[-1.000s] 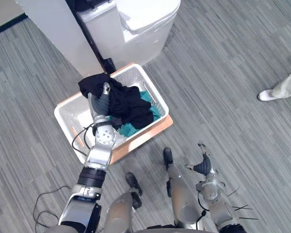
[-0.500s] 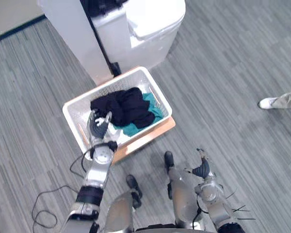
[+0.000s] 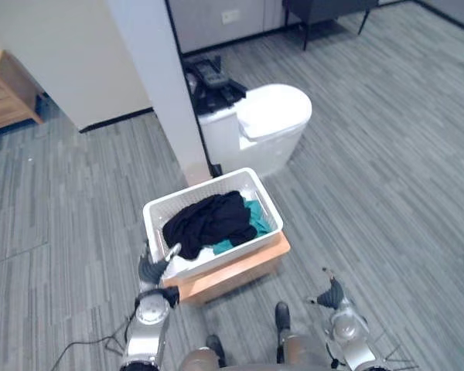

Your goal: Tidy the bed and pick cloth on bed and put in laundry

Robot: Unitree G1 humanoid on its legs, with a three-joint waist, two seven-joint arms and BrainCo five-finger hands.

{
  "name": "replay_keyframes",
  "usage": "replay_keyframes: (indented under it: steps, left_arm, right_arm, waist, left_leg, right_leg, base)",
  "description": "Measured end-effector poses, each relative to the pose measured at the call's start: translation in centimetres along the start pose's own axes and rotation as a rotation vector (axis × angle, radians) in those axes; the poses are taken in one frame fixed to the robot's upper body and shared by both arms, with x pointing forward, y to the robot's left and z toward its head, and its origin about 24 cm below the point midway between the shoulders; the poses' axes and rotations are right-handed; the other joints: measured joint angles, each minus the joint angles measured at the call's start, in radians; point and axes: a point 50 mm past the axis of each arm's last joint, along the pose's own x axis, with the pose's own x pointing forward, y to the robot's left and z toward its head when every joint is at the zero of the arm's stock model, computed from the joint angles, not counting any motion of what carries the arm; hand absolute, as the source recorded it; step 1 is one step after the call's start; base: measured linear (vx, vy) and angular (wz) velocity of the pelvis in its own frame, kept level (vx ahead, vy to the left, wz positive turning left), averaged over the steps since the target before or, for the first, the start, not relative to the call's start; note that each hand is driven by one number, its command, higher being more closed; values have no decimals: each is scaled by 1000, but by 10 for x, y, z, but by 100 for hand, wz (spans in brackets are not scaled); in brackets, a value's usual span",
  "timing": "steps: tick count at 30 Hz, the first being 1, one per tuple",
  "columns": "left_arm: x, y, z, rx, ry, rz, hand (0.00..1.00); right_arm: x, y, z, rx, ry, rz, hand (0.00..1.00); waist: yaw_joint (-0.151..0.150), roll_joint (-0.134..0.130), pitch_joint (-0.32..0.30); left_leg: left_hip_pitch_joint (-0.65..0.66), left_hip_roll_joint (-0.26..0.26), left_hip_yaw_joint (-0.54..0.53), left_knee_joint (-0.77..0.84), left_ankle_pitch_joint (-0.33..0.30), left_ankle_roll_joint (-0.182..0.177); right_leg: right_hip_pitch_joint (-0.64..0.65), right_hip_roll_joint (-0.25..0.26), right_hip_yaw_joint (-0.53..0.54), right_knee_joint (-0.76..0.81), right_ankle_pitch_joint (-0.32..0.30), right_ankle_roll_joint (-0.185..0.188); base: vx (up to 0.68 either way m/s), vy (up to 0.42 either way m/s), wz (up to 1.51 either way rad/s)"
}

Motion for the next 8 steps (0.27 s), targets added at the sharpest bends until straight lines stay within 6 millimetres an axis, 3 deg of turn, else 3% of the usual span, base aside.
replay_keyframes:
  steps: [1,3,8]
  left_arm:
    - [-4,3,-26,2,110,5,0]
    - [-8,7,-52,-73,240,29,0]
    - [-5,8,-63,-96,311,30,0]
  right_arm:
    - [-2,9,-4,21,31,33,0]
    - [-5,23,-13,45,86,84,0]
    - [0,30,-12,80,129,116,0]
  waist:
    - [8,-4,-11]
    - [20,-11,-30]
    - [39,-5,-49]
  left_leg:
    - [17,0,0,-19,4,-2]
    - [38,2,5,-51,20,-10]
    - [60,-7,9,-80,34,-2]
  right_leg:
    - [12,0,-10,0,-6,1]
    - [34,-5,-41,-1,-15,1]
    - [48,-14,-49,-1,-20,7]
  base:
    - [36,6,16]
    - [42,6,39]
    - [17,7,10]
